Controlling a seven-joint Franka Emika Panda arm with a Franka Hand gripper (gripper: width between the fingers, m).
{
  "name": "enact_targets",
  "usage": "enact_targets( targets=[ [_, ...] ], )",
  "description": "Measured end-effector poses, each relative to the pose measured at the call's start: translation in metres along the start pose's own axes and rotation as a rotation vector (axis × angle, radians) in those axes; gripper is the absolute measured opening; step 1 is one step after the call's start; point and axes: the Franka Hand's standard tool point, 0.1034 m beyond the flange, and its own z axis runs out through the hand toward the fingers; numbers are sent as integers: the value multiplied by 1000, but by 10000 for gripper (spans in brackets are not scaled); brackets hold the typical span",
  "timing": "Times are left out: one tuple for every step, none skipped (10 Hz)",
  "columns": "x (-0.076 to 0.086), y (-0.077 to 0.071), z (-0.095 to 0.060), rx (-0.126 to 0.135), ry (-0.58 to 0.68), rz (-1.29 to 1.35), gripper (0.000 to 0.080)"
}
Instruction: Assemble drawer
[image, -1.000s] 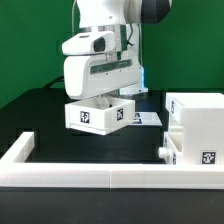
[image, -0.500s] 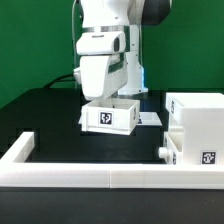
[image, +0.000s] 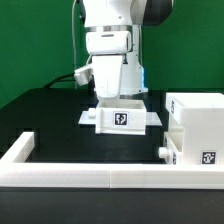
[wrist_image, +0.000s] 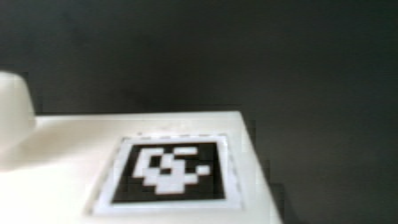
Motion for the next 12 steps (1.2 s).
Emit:
enact_targets(
  targets=[
    [2,6,1,6,2,-1,42],
    [4,11,4,11,6,-2,42],
    [6,15,7,15,9,-3,42],
    [5,14,8,16,9,-1,42],
    [5,12,9,28,9,-1,42],
    [4,11,9,44,9,0,42],
    [4,11,9,44,9,0,42],
    [6,12,9,48,9,4,42],
    [11,19,7,47,9,3,42],
    [14,27,5,36,10,-4,42],
    [17,33,6,33,12,-8,42],
    [21,36,6,43,13,0,42]
  ],
)
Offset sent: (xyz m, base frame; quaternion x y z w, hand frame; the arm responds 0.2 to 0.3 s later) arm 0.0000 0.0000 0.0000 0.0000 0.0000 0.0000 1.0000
